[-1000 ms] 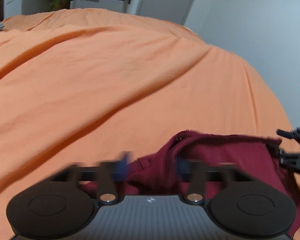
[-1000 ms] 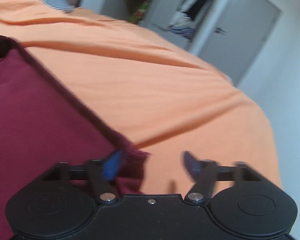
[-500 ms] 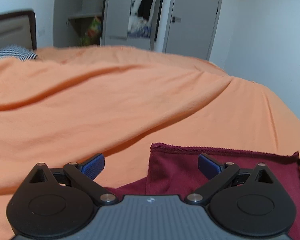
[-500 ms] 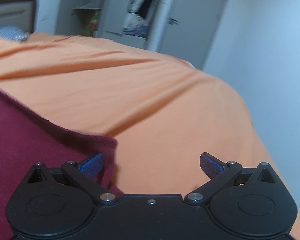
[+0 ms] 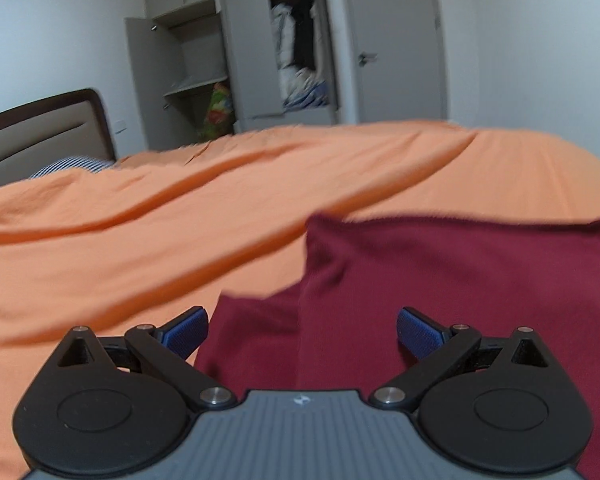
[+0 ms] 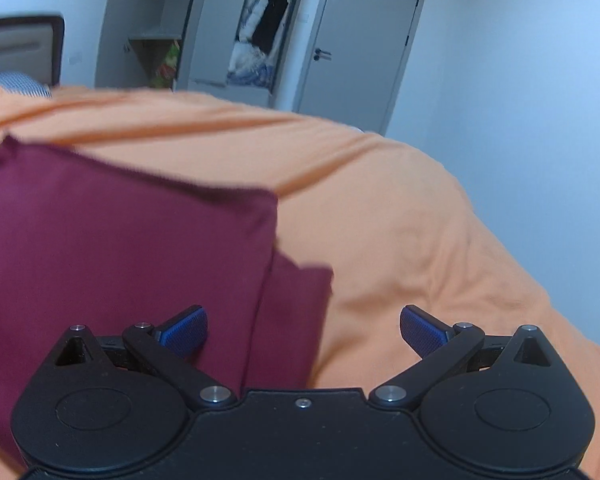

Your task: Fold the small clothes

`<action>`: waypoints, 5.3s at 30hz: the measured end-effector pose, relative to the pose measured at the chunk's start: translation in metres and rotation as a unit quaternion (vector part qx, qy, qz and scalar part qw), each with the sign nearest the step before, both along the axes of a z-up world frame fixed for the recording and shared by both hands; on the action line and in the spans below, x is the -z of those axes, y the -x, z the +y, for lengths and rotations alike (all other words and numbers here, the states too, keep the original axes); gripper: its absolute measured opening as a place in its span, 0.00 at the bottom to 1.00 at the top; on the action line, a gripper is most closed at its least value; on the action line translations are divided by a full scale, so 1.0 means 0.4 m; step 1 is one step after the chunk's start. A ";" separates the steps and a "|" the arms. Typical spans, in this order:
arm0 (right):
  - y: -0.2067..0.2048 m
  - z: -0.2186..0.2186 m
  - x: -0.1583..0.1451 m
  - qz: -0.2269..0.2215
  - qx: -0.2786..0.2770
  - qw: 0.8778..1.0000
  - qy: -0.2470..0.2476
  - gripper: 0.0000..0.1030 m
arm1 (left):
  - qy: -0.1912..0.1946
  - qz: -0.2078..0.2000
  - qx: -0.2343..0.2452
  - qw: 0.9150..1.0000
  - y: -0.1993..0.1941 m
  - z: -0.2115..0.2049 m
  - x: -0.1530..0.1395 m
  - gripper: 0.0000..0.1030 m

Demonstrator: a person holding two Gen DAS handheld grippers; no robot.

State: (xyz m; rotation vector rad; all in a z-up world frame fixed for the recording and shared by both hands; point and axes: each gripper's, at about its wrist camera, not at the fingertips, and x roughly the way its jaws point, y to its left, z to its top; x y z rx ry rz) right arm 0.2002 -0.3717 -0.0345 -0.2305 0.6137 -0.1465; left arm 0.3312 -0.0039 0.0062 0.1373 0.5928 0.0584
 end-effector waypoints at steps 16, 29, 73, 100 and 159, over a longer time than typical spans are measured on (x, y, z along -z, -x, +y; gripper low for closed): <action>0.022 -0.012 0.083 -0.027 0.038 0.998 -0.043 0.99 | 0.130 0.015 -0.016 0.991 0.019 0.122 0.081 1.00; 0.032 -0.011 0.076 -0.044 0.044 0.997 -0.047 0.99 | 0.138 0.000 -0.016 0.990 0.028 0.125 0.100 1.00; -0.345 0.330 0.050 0.022 -0.034 0.996 -0.080 0.99 | 0.139 -0.008 -0.016 0.990 0.023 0.129 0.114 1.00; -0.179 0.347 0.004 0.013 -0.014 0.998 -0.058 0.99 | 0.139 -0.010 -0.016 0.990 0.022 0.129 0.115 1.00; 0.052 0.354 0.082 -0.065 -0.049 0.993 -0.086 1.00 | 0.252 0.057 -0.024 0.966 0.226 0.197 0.075 1.00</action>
